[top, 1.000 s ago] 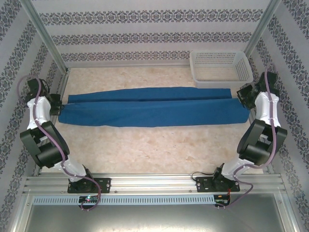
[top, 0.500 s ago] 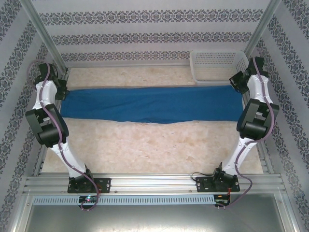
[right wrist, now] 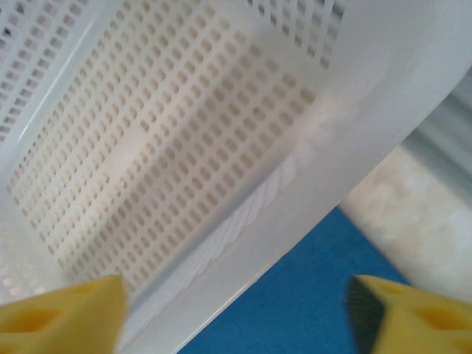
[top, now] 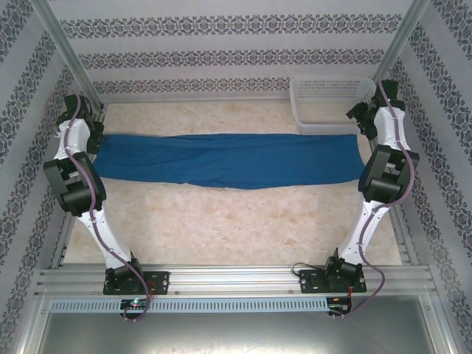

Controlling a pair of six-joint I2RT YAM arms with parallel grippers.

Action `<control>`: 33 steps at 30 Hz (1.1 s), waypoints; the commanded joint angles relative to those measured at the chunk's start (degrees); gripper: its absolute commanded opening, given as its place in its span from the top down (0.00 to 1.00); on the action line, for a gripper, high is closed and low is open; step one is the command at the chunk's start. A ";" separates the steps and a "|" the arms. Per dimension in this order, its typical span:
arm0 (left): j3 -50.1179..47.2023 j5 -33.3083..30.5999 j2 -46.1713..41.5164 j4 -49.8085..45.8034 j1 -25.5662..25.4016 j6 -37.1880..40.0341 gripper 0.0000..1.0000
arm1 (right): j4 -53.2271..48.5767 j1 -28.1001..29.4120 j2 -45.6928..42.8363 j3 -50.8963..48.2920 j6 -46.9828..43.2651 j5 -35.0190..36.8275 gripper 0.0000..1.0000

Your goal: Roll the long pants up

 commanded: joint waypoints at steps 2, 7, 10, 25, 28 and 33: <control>-0.23 -1.84 -4.22 -2.03 0.06 3.31 0.00 | 1.05 1.60 -7.27 -2.91 -6.66 4.46 0.33; -9.59 -3.50 -12.30 -2.08 -1.91 4.81 1.00 | 5.14 5.56 -15.98 -15.43 -10.11 2.05 1.00; -18.19 -3.12 -15.18 3.89 -5.32 5.91 1.00 | 4.71 7.97 -17.26 -20.72 -12.93 2.59 1.00; -15.40 -3.89 1.71 0.91 -9.96 2.45 1.00 | 2.29 11.30 -8.32 -25.21 -15.41 -0.92 1.00; -16.57 -4.46 1.35 -0.91 -9.86 2.53 1.00 | 1.02 11.67 -7.38 -25.58 -15.42 -2.14 1.00; -19.38 -7.88 -2.07 -6.37 -9.59 1.16 1.00 | -0.49 12.26 -7.77 -28.68 -15.24 -4.22 1.00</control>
